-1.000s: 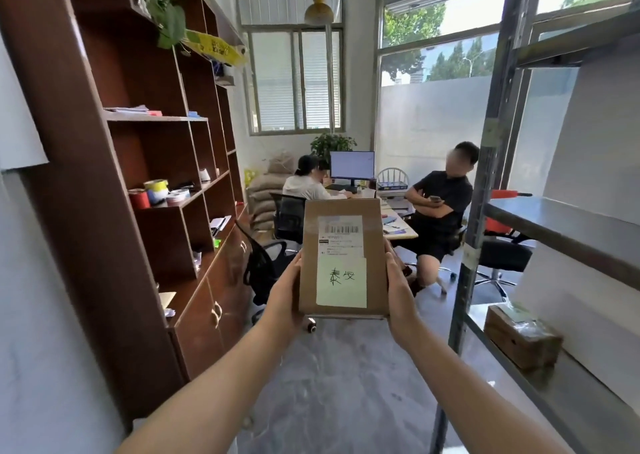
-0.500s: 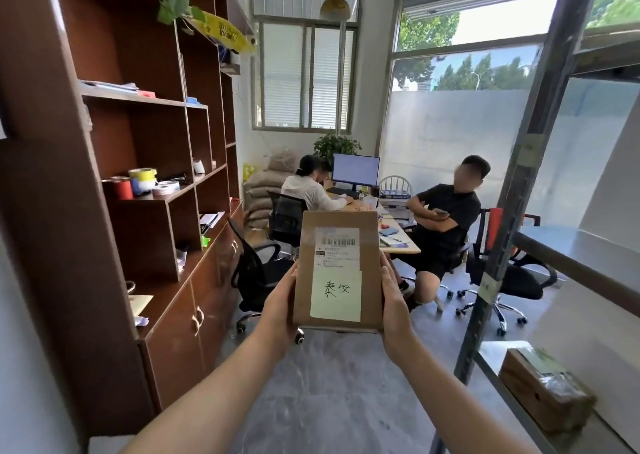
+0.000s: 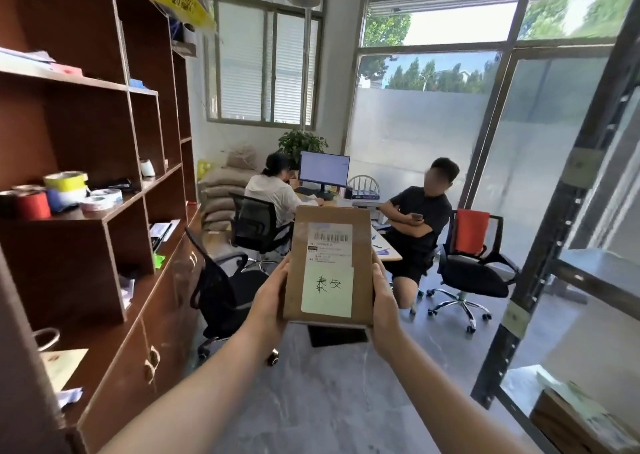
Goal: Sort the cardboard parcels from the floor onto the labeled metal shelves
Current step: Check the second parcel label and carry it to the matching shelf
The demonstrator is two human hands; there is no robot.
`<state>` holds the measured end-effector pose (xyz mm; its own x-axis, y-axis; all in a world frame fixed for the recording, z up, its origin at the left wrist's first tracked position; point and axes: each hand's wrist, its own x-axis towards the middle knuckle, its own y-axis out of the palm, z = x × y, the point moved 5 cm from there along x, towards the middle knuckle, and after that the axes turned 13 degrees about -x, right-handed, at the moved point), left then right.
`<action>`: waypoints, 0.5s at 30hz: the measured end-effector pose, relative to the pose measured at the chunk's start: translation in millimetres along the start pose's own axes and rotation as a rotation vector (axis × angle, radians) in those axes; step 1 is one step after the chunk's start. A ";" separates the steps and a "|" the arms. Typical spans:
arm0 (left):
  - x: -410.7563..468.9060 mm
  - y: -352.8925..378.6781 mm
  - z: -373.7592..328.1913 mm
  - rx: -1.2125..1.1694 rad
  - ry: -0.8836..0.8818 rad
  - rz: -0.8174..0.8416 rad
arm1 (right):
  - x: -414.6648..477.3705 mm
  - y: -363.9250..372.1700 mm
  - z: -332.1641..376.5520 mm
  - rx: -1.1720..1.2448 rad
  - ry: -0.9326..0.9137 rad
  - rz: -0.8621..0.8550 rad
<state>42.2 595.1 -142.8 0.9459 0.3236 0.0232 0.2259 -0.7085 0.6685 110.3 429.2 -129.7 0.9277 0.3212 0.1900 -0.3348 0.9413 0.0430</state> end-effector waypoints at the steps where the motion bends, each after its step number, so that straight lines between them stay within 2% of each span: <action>1: 12.6 -6.4 -2.9 -0.005 -0.006 -0.003 | 9.0 5.3 -0.3 -0.008 -0.001 -0.004; 15: 130.2 -17.4 -2.6 0.019 -0.095 0.074 | 100.6 8.3 -18.4 -0.063 -0.032 -0.123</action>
<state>160.9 651.2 -149.5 0.9778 0.2098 0.0013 0.1579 -0.7401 0.6537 203.9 471.3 -128.3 0.9551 0.2008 0.2180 -0.2072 0.9783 0.0063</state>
